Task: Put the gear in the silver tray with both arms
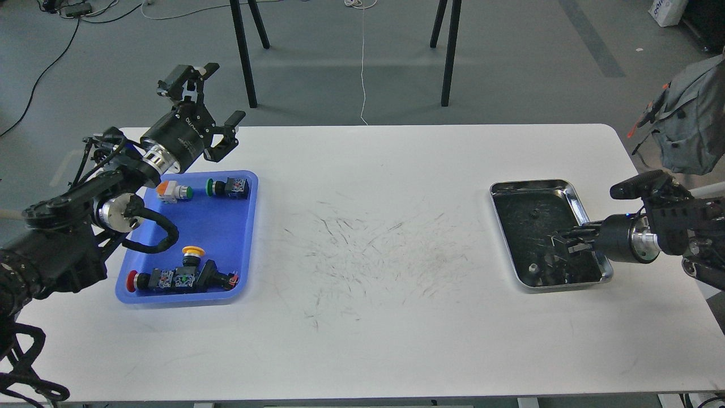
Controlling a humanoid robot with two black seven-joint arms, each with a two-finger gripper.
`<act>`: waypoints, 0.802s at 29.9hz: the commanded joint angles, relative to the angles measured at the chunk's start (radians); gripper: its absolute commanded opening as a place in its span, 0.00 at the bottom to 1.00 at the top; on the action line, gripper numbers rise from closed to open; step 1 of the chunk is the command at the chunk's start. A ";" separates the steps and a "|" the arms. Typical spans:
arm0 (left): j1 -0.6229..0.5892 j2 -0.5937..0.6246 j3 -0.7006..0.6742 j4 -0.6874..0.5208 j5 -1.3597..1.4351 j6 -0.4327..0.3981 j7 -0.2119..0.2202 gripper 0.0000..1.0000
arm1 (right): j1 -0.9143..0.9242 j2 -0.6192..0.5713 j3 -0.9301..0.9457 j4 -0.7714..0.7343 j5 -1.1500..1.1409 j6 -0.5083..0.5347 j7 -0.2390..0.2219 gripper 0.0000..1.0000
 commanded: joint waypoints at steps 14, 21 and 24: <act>-0.002 0.000 0.001 -0.001 0.000 0.000 0.000 1.00 | 0.016 0.002 0.019 -0.008 0.011 -0.011 0.000 0.57; -0.001 0.000 0.003 0.001 0.000 0.000 0.000 1.00 | -0.036 0.004 0.295 -0.008 0.099 -0.023 0.000 0.67; -0.005 0.000 0.009 0.004 0.000 0.000 0.000 1.00 | -0.082 0.025 0.389 -0.008 0.185 -0.023 0.000 0.69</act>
